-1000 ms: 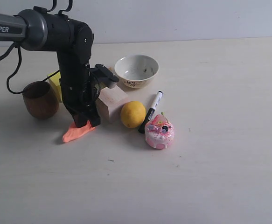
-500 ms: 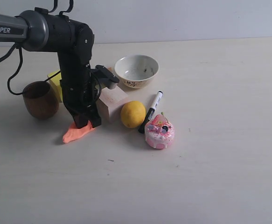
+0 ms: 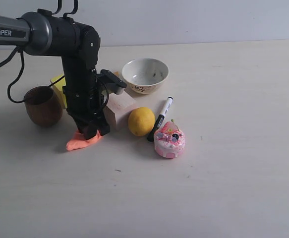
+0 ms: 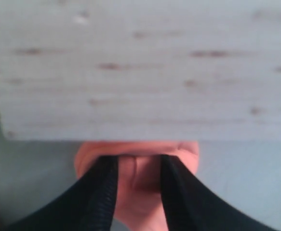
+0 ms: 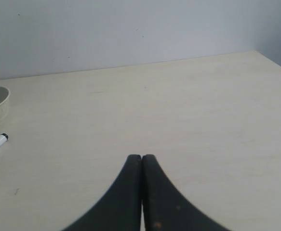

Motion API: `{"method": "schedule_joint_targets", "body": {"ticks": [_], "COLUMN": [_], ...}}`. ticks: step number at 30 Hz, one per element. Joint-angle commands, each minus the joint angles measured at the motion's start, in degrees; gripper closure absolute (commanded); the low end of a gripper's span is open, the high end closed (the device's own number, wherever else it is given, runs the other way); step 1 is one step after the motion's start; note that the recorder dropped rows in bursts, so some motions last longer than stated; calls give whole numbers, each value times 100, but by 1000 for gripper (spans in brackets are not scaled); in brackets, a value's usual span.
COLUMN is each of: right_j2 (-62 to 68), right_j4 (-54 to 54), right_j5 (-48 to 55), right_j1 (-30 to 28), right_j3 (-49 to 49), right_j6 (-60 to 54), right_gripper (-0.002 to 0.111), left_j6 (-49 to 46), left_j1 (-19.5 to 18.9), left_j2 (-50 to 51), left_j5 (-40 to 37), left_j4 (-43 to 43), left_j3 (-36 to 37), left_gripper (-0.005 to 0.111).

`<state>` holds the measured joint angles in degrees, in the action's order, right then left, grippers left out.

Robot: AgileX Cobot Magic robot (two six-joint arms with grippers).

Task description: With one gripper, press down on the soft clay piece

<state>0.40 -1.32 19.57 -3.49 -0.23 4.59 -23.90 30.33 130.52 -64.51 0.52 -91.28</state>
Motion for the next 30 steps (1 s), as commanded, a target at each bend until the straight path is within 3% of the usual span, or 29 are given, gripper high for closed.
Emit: {"method": "schedule_joint_targets", "body": {"ticks": [1,8,17,30], "right_j2": [-40,-40,-40,-40], "right_j4": [-12,-12,-12,-12], "right_j5": [-27,-27,-27,-27], "right_j1": [-30,-30,-30,-30], "right_j3": [23,23,23,23], "right_j6": [-5,-5,-5,-5], "right_gripper": [108,108,108,108], "left_j6": [71,83,72,72], "left_j1": [40,40,40,31], "left_j2": [415,415,390,59], "left_j5": [316,316,316,383], "left_j4": [345,329,306,246], "left_j3": [202,202,202,202], "left_gripper": [41,42,74,75]}}
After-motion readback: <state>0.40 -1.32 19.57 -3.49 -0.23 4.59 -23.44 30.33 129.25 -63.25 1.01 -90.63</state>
